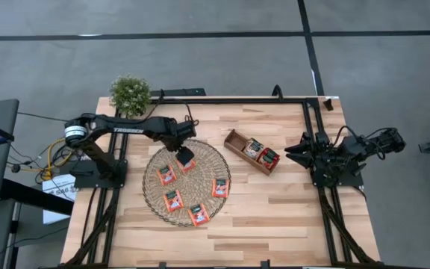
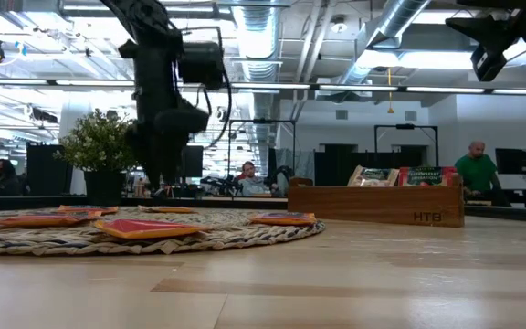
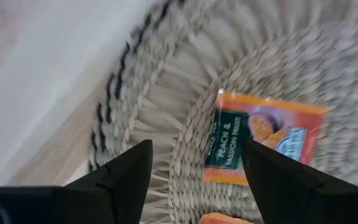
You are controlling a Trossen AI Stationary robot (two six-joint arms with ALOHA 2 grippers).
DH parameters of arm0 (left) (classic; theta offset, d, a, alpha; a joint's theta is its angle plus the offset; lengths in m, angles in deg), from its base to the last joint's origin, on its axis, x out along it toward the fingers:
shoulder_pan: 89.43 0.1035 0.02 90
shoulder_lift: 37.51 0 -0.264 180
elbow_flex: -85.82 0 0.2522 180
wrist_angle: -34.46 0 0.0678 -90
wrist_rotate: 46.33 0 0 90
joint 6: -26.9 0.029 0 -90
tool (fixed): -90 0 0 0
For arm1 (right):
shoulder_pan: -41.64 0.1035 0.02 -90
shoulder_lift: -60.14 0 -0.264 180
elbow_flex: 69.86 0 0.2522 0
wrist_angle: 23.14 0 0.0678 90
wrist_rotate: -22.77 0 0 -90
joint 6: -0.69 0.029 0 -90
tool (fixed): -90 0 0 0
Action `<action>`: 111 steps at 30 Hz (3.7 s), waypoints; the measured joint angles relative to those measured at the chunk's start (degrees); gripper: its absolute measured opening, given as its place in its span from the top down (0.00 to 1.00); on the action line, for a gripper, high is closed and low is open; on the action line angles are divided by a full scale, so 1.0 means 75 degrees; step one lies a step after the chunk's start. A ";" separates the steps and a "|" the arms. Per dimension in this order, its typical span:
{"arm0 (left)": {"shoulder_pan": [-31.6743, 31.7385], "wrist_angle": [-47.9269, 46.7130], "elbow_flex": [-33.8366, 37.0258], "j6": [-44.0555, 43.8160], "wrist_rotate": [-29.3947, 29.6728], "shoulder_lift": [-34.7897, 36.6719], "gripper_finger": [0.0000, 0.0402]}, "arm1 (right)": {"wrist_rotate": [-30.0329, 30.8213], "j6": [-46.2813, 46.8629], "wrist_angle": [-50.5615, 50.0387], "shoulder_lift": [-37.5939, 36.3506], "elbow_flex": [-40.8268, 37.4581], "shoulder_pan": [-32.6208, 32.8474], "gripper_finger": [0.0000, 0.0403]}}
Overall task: Pick & Place Tea
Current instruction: Put the orange tea bag into the left section of the wooden organizer
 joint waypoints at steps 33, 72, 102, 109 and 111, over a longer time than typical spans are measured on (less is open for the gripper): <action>-0.0388 0.0328 -0.0067 0.0516 0.0032 -0.1424 0.56 | 0.0257 -0.0002 -0.0003 -0.0003 0.0000 -0.0003 0.71; -0.0539 -0.0941 -0.3383 0.2522 0.1973 -0.1230 1.00 | 0.0263 -0.0002 -0.0003 -0.0003 0.0000 -0.0003 0.71; -0.1094 0.2644 -0.4281 0.9425 0.1529 -0.1768 1.00 | 0.0642 -0.0005 -0.0025 -0.0002 0.0000 -0.0003 0.71; -0.1135 0.3082 -0.4277 1.0449 0.1715 -0.2397 1.00 | 0.0637 -0.0005 -0.0010 0.0000 0.0000 -0.0002 0.71; -0.1144 0.3241 -0.4275 1.0620 0.1762 -0.2535 1.00 | 0.0633 -0.0005 -0.0009 0.0003 0.0000 -0.0003 0.71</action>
